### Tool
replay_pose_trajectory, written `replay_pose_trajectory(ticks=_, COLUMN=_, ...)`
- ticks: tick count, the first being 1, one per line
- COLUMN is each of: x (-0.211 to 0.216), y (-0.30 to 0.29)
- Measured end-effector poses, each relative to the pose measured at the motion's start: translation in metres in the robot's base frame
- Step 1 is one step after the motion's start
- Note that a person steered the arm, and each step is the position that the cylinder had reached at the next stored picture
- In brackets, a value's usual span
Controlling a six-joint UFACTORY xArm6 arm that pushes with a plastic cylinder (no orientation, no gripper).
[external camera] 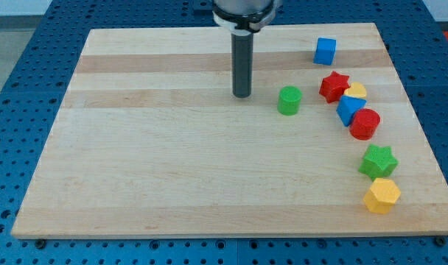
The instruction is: Move the green circle to the left of the blue triangle
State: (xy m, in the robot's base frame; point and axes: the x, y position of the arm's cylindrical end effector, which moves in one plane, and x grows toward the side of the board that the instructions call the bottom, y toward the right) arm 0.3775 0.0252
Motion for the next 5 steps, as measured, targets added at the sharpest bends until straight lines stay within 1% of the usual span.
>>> replay_pose_trajectory(ticks=3, x=0.012, y=0.055)
replay_pose_trajectory(ticks=4, x=0.019, y=0.082)
replay_pose_trajectory(ticks=5, x=0.019, y=0.083)
